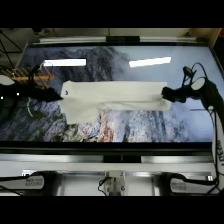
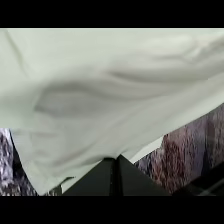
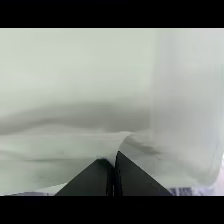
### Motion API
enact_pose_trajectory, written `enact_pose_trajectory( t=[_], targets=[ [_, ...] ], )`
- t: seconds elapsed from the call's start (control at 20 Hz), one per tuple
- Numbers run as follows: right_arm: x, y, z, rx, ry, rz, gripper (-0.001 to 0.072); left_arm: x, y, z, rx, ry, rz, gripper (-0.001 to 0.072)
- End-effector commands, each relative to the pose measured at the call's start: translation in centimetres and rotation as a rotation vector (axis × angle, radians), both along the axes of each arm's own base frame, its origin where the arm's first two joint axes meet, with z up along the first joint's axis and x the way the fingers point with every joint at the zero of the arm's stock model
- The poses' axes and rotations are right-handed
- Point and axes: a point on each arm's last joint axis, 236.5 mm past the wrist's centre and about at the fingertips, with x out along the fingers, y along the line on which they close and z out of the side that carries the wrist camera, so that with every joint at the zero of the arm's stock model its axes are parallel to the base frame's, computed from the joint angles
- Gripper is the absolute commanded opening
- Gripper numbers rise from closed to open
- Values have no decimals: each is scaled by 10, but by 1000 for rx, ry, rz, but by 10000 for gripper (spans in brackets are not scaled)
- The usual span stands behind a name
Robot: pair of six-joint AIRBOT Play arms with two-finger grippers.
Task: Fold the shirts.
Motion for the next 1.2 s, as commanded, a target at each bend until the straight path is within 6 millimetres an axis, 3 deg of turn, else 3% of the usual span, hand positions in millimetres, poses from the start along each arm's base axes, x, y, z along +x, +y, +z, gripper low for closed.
enact_pose_trajectory(
  t=[0.0,0.15,0.35,0.4,0.45,0.5,0.55,0.7,0.85,0.95,1.15],
  targets=[
    [62,-3,11,-20,-114,-21,45,76,4,16,-8,-100,112,30],
    [98,-4,-5,7,-121,-68,45,120,1,-1,-37,-83,160,30],
    [98,-5,-52,27,-27,-98,47,140,-8,-51,-55,-6,180,31],
    [96,-3,-63,28,-4,-91,94,139,-12,-66,-61,26,184,124],
    [95,-2,-70,29,6,-85,329,137,-19,-73,-68,46,174,397],
    [95,-2,-71,22,5,-71,587,135,-24,-76,-70,54,163,597],
    [94,-3,-68,-3,-6,-26,669,136,-26,-73,-64,38,146,596],
    [81,-36,-55,-115,13,10,670,139,-22,-46,-66,0,115,595],
    [58,-59,-67,-92,114,-27,678,129,-22,-22,-71,7,45,591],
    [46,-63,-78,-57,172,-35,695,115,-28,-12,-73,34,-10,522],
    [46,-57,-86,61,185,-75,695,95,-36,-5,-77,78,-73,522]
  ],
)
